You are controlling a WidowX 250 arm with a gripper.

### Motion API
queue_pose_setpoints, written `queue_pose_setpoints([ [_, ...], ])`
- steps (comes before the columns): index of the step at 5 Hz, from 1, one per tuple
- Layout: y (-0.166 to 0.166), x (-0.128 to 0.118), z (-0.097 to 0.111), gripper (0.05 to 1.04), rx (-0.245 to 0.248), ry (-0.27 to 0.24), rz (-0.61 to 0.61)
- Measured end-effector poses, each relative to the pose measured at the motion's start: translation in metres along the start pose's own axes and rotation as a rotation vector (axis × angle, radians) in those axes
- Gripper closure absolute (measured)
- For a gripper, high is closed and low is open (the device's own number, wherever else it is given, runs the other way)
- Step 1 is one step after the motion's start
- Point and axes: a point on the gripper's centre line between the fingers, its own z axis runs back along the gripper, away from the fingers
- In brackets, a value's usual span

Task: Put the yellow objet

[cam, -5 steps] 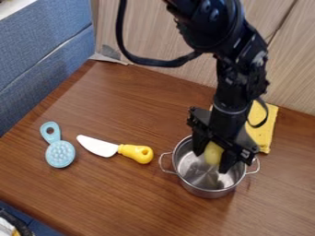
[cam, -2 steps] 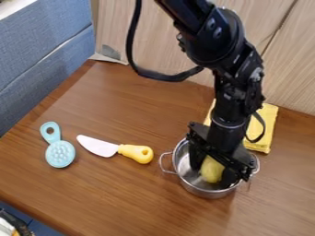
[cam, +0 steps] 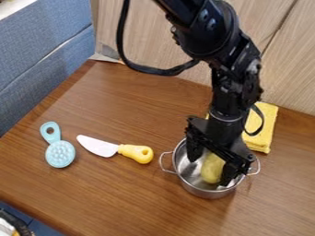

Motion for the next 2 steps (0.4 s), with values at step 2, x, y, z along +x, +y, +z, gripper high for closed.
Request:
queue_pose_setpoints([
  [2,-0.002,0.008,0.056,0.083,-0.019,-0.151,-0.016],
])
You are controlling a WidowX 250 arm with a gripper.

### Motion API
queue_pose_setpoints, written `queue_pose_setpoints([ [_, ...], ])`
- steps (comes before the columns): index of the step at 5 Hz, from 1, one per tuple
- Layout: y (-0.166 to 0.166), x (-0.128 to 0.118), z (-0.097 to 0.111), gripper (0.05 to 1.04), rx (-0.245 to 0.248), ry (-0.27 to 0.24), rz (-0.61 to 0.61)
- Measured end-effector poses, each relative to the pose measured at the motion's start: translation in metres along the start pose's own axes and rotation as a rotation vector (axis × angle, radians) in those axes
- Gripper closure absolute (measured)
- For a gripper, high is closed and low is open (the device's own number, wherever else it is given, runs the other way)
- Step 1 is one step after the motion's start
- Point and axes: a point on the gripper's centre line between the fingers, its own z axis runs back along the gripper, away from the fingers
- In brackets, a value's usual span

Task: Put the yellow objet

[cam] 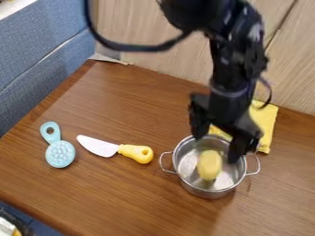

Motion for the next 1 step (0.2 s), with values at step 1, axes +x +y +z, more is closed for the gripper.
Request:
queue_pose_setpoints([
  [1,0.0008,0.0057,0.0215,0.083,-0.066,-0.123,-0.048],
])
